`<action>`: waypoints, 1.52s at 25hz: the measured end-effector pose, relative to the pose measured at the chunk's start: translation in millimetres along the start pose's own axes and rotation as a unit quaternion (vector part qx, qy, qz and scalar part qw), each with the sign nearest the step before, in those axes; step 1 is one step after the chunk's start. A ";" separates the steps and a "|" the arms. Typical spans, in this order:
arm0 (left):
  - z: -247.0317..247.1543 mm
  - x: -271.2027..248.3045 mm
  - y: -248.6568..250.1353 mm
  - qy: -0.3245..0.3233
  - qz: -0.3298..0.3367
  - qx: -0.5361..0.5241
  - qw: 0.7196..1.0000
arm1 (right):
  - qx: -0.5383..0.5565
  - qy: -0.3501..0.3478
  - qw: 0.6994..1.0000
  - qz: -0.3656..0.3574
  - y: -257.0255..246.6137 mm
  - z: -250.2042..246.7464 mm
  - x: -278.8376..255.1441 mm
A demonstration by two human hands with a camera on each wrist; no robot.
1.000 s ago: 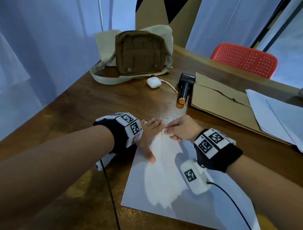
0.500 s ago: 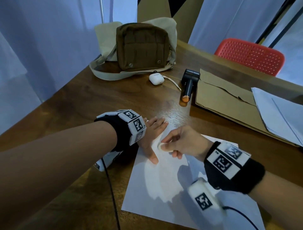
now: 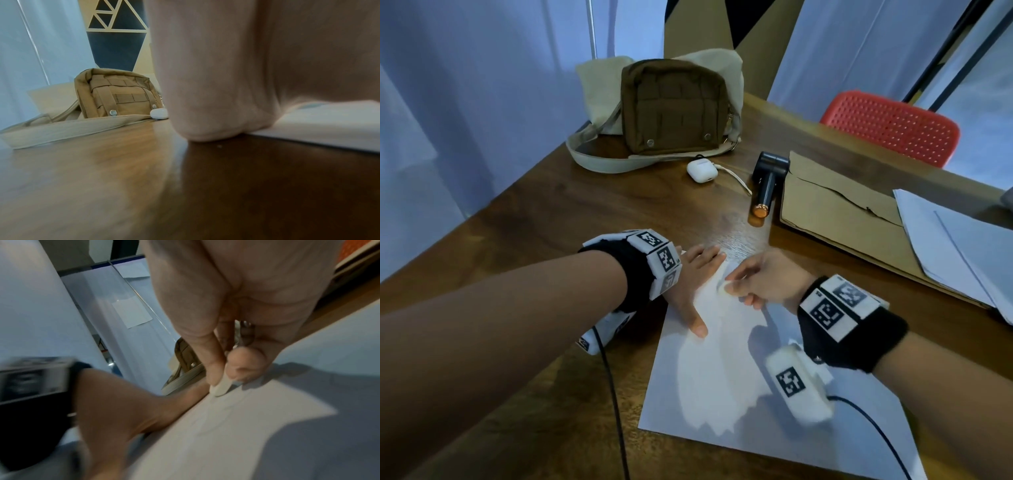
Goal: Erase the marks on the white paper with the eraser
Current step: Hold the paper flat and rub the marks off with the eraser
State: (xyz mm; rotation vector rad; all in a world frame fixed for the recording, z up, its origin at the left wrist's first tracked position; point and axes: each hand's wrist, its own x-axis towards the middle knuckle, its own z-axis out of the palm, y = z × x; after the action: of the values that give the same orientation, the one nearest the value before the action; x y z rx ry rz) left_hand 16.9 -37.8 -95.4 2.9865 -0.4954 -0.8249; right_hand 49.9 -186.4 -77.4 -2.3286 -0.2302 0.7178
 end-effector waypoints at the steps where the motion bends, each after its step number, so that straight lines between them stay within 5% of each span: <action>1: -0.5 0.3 -1.7 -0.009 0.001 -0.001 1.000 | 0.013 0.032 0.999 0.006 -1.8 -5.1 5.8; 3: -1.8 0.7 -3.9 -0.026 0.005 0.002 1.000 | 0.019 0.046 0.999 0.001 -0.8 -6.9 9.2; 8: -4.3 1.9 -2.4 -0.037 0.001 -0.003 0.999 | -0.006 -0.084 0.996 -0.033 13.2 7.0 -16.5; 13: -6.4 -0.3 -2.4 -0.053 0.009 0.003 0.999 | 0.018 0.043 0.999 0.001 2.5 -9.1 10.2; 18: -2.7 3.0 -4.6 -0.036 0.008 0.006 0.999 | -0.012 -0.078 0.996 -0.046 12.0 10.9 -15.4; 24: -2.2 6.3 -8.1 -0.039 0.012 0.008 0.999 | 0.008 0.037 0.999 -0.019 2.1 -3.5 8.9; 28: -0.5 5.7 -5.2 -0.030 0.005 0.002 1.000 | -0.032 -0.093 0.994 -0.043 3.7 11.7 -12.0; 32: -2.8 2.3 -4.0 -0.020 0.010 0.008 1.000 | -0.023 0.031 0.999 -0.024 -7.0 -0.9 7.4; 36: -1.7 0.7 -2.3 -0.036 0.013 0.018 0.999 | -0.050 -0.086 0.993 -0.058 1.3 6.7 -15.5; 38: -1.2 0.2 -2.4 -0.033 0.006 0.015 0.999 | 0.024 -0.052 0.997 -0.051 10.4 2.4 -23.4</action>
State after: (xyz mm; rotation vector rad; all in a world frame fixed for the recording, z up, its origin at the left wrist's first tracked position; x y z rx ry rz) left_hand 18.3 -35.7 -94.7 2.9895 -0.5306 -0.9261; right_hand 28.8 -201.0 -75.5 -2.2199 -0.3715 0.7856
